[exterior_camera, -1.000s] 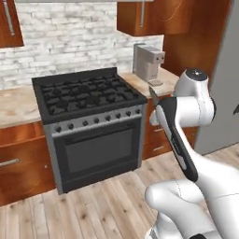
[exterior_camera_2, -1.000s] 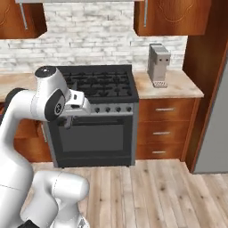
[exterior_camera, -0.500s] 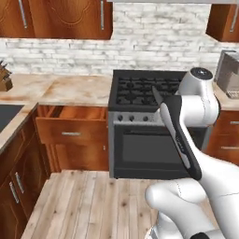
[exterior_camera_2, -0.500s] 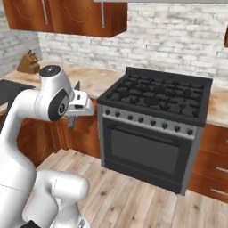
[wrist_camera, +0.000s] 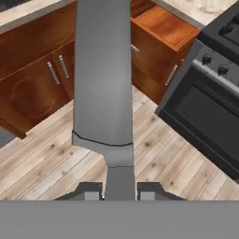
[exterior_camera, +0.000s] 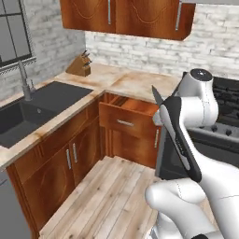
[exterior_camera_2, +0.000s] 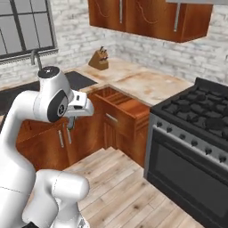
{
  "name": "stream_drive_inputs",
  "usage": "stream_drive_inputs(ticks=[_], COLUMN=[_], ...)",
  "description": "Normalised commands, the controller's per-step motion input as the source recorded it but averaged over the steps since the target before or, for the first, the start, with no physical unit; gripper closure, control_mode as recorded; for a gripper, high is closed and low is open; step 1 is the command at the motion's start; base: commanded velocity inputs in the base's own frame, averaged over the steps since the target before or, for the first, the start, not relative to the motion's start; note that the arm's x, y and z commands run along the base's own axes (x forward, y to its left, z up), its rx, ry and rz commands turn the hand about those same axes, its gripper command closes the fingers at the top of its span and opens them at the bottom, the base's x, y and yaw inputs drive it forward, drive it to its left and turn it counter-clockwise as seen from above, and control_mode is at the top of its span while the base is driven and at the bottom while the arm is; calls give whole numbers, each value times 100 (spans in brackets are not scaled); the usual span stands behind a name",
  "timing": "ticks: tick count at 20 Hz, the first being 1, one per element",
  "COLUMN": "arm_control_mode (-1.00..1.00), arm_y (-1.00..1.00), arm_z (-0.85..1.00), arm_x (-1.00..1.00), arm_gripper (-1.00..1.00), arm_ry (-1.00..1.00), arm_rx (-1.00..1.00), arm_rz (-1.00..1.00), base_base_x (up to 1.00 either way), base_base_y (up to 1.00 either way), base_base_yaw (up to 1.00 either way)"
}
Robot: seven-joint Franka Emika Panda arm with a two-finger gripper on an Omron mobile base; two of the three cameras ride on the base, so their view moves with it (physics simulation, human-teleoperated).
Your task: Pick up the metallic utensils from the counter and place them in the open drawer. Make sure not to pick up any wooden utensils.
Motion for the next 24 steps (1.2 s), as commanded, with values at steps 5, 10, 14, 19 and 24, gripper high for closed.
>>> stream_drive_inputs(ticks=[5,10,14,19,24], arm_control_mode=[100,100,100,100,100], arm_y=[0,0,0,0,0], arm_z=[0,0,0,0,0], arm_x=[0,0,0,0,0], arm_gripper=[100,100,100,100,100], arm_ry=[0,0,0,0,0], arm_rx=[0,0,0,0,0], arm_rz=[0,0,0,0,0], base_base_x=[1,0,5,2,8], base_base_y=[-80,-71,-66,-75,-79], base_base_yaw=[56,48,40,24,15])
